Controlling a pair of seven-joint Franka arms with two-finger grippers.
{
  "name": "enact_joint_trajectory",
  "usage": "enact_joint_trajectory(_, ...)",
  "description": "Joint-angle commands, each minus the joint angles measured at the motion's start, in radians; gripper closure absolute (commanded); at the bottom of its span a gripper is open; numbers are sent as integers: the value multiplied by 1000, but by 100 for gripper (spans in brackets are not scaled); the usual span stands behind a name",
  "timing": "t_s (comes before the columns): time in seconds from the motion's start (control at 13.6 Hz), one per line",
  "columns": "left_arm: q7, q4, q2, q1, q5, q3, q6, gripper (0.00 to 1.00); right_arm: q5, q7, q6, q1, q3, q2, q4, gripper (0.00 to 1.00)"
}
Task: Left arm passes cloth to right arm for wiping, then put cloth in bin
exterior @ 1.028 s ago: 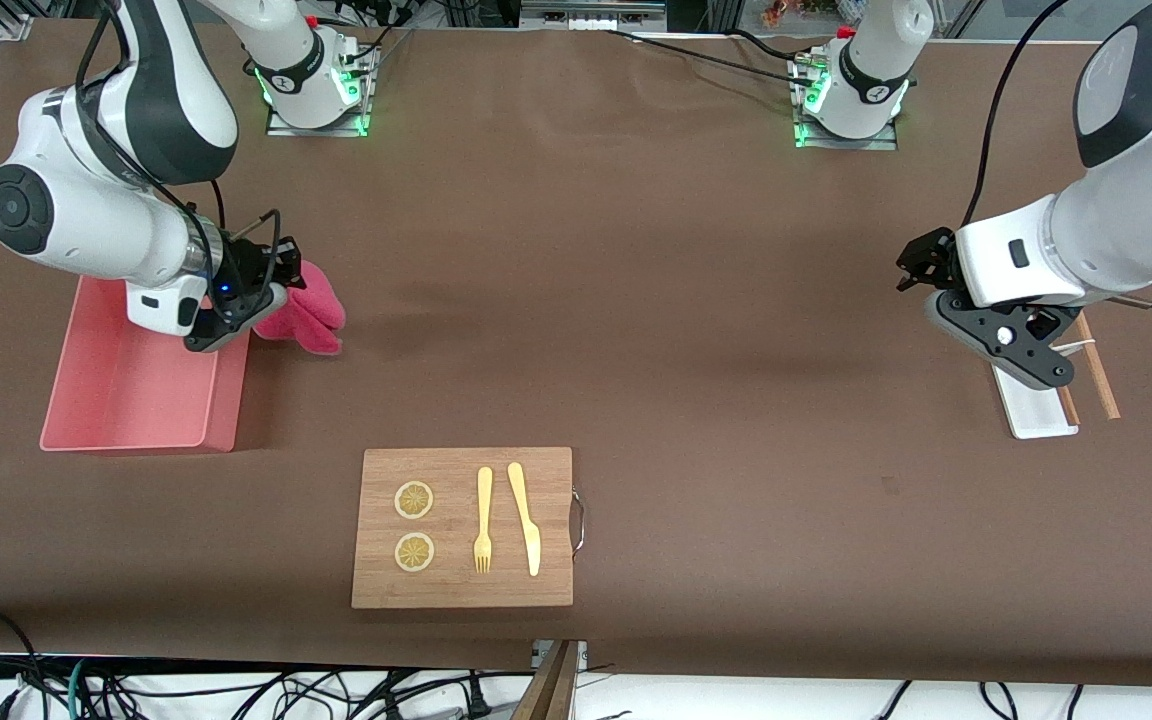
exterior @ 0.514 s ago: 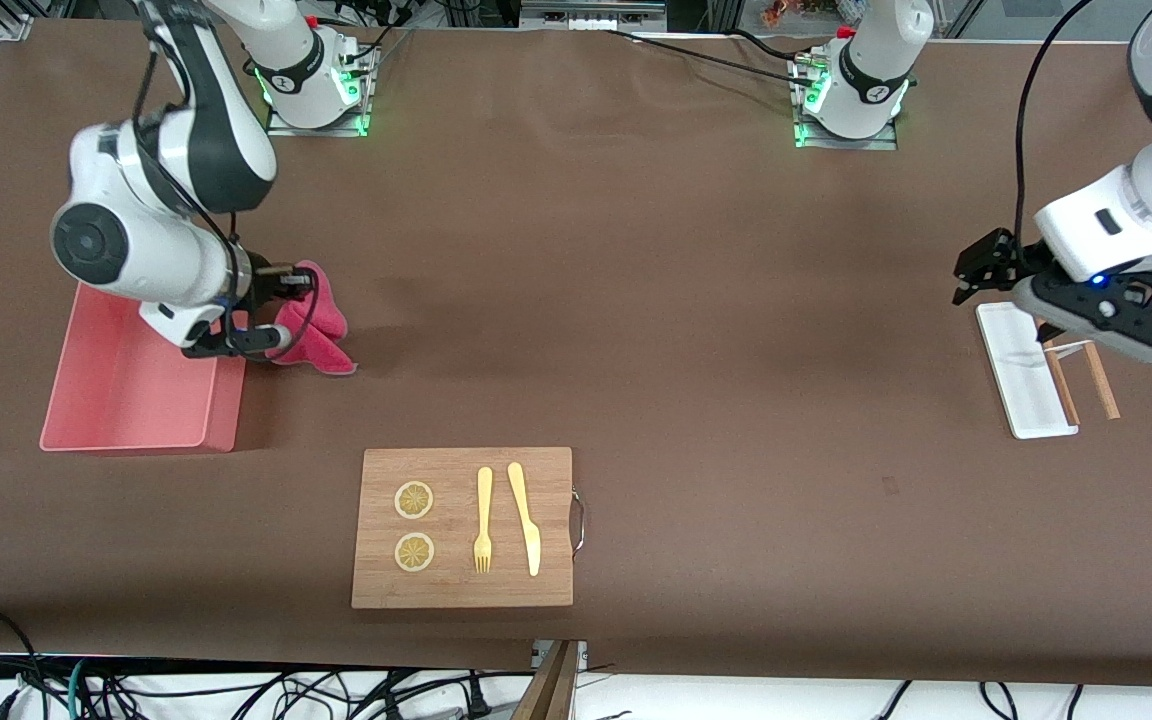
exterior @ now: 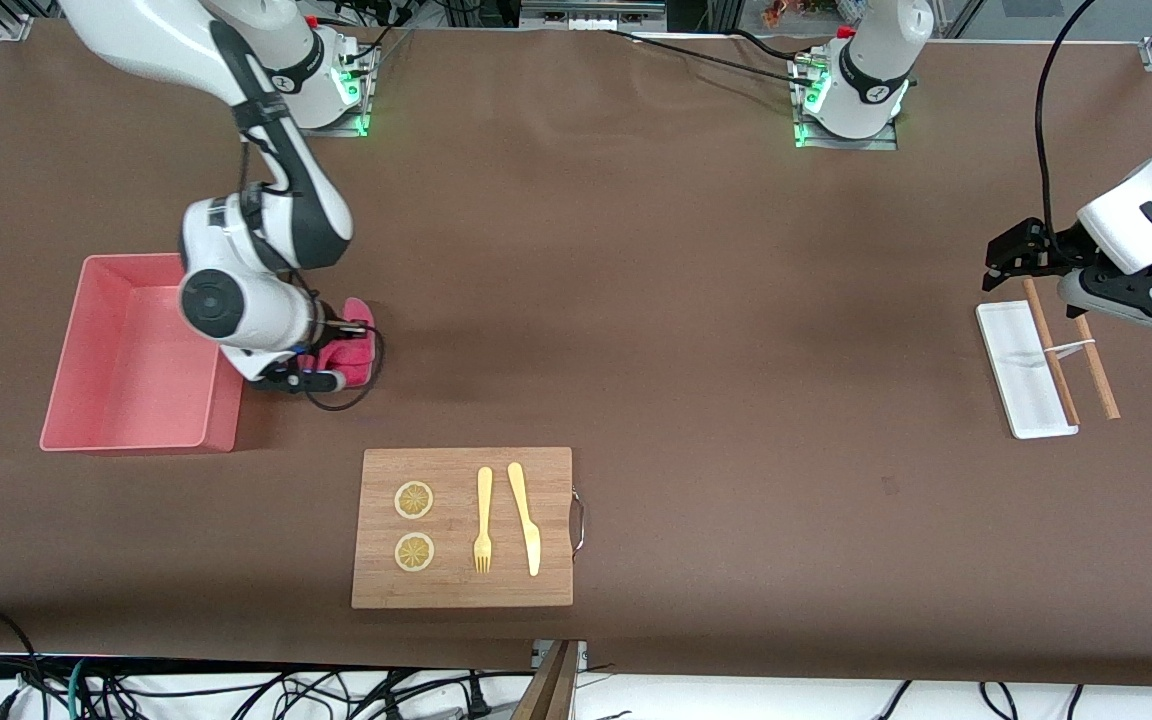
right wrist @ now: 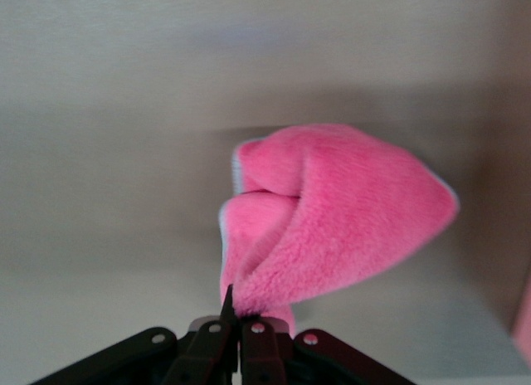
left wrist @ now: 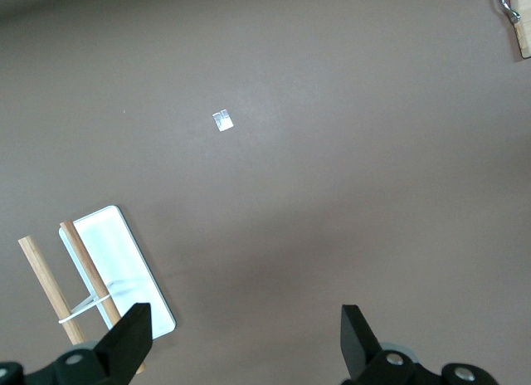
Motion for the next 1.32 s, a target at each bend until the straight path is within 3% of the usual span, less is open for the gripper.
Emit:
enact_joint_trajectory(0.0,-20,-6,-10,4,25,-11,-15,0,-5,157,37,84,-1,39,40,100)
enact_joint_trajectory(0.37,-18,-3,-10,4,25,-11,-21,0,6,501,28,223,43,68,135,100)
enact_joint_trajectory(0.66,-18,-1,-9,4,25,-11,-23,0,109,636,-24,268,87,68,218,100)
enact_joint_trajectory(0.88,-20,-1,-9,4,25,-11,-23,0,141,681,-113,262,117,67,299,100)
enact_joint_trajectory(1.25,-20,-1,-10,3,25,-12,-23,0,132,641,-142,158,103,54,227,100)
